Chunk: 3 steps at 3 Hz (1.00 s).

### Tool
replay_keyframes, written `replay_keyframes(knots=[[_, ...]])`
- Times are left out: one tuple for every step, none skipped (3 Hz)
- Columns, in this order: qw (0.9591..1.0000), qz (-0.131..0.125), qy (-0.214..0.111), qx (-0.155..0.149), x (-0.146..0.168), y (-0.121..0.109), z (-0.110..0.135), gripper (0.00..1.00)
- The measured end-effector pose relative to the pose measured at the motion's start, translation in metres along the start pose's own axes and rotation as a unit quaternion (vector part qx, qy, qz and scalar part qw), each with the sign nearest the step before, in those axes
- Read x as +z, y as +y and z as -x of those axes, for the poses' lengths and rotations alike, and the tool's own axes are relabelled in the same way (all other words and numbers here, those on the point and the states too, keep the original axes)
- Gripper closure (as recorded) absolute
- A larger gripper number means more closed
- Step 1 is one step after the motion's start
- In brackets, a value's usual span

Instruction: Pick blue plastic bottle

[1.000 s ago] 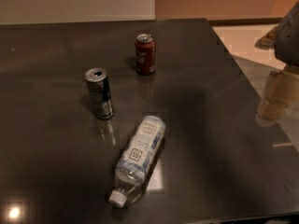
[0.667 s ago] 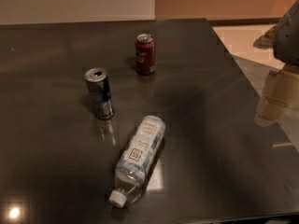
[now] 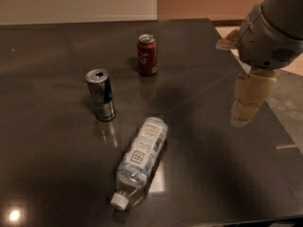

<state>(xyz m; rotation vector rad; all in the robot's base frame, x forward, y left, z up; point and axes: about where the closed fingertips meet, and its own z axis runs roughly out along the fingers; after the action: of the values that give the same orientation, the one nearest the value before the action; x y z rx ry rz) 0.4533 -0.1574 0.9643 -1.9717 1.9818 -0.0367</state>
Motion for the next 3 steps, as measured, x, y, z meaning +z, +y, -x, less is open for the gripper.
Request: replay_keyframes(knots=[[0.9948, 0.026, -0.025, -0.095, 0.020, 0.003, 0.037, 0.00], [0.9812, 0.052, -0.047, -0.179, 0.035, 0.015, 0.069, 0.00], [0.9640, 0.087, -0.062, -0.244, 0.054, 0.033, 0.094, 0.00]])
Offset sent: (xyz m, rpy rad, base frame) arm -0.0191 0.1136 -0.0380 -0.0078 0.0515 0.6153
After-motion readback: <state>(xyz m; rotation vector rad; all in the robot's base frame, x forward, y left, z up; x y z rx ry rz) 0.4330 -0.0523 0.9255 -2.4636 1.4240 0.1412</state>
